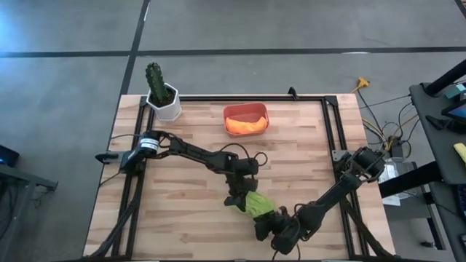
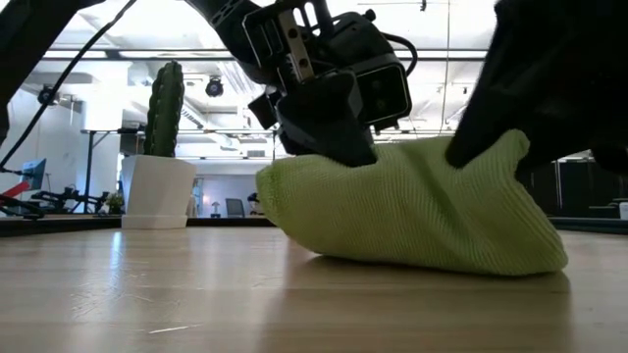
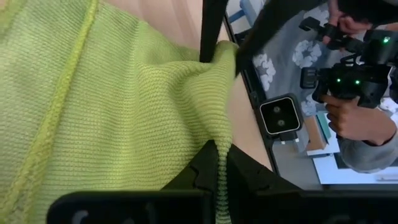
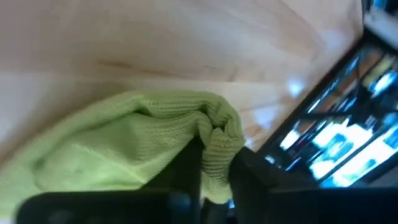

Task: Roll microfiber towels into tight, uniform cylinder then place into a basket
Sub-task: Roll the green microfiber cloth

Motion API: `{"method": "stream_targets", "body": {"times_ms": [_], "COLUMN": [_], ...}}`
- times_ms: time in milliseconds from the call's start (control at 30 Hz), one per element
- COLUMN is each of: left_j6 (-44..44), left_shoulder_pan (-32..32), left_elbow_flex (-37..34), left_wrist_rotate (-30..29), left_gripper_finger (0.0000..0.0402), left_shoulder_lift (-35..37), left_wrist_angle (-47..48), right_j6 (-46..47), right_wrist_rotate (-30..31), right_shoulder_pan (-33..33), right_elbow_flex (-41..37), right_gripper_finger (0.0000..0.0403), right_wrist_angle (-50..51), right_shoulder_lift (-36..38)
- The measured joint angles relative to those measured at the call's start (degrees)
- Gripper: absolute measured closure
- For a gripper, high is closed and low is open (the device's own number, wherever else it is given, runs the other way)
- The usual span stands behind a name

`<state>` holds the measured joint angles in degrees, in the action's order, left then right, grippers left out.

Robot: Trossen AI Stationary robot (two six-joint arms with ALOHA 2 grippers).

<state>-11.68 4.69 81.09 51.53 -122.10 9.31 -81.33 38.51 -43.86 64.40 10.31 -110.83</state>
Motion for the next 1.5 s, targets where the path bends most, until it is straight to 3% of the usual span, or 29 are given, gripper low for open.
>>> {"method": "stream_targets", "body": {"times_ms": [100,400,600,733,933,1100,1333,1500], "left_j6": [0.0,0.0,3.8,9.5,18.7,23.8,33.2,36.9], "left_shoulder_pan": [0.1,0.2,0.5,0.8,2.1,3.3,6.8,10.3], "left_elbow_flex": [-0.3,-1.1,-1.1,-1.3,-1.3,-1.7,-2.0,-2.0], "left_wrist_rotate": [0.0,1.0,-9.6,-10.9,-13.9,-21.7,-40.3,-41.6], "left_gripper_finger": [0.0401,0.0401,0.0396,0.038,0.0356,0.0349,0.0349,0.0349], "left_shoulder_lift": [0.0,0.0,0.0,0.0,0.1,2.4,8.5,10.3], "left_wrist_angle": [0.1,-0.8,-0.8,0.5,0.9,2.3,6.7,5.5], "right_j6": [9.1,45.4,58.3,63.4,63.6,66.3,73.9,77.7], "right_wrist_rotate": [1.0,5.2,2.4,0.0,0.6,0.8,1.6,2.1], "right_shoulder_pan": [-0.5,-4.1,-4.7,-5.3,-5.9,-5.9,-6.1,-6.2], "right_elbow_flex": [-0.6,-3.0,-6.6,-11.9,-17.5,-20.0,-24.3,-25.3], "right_gripper_finger": [0.0384,0.0393,0.0393,0.0394,0.0394,0.0394,0.0394,0.0394], "right_wrist_angle": [0.0,-1.1,-5.0,-12.6,-22.2,-26.5,-31.9,-32.1], "right_shoulder_lift": [0.0,0.0,0.1,0.4,0.7,1.3,2.2,2.3]}}
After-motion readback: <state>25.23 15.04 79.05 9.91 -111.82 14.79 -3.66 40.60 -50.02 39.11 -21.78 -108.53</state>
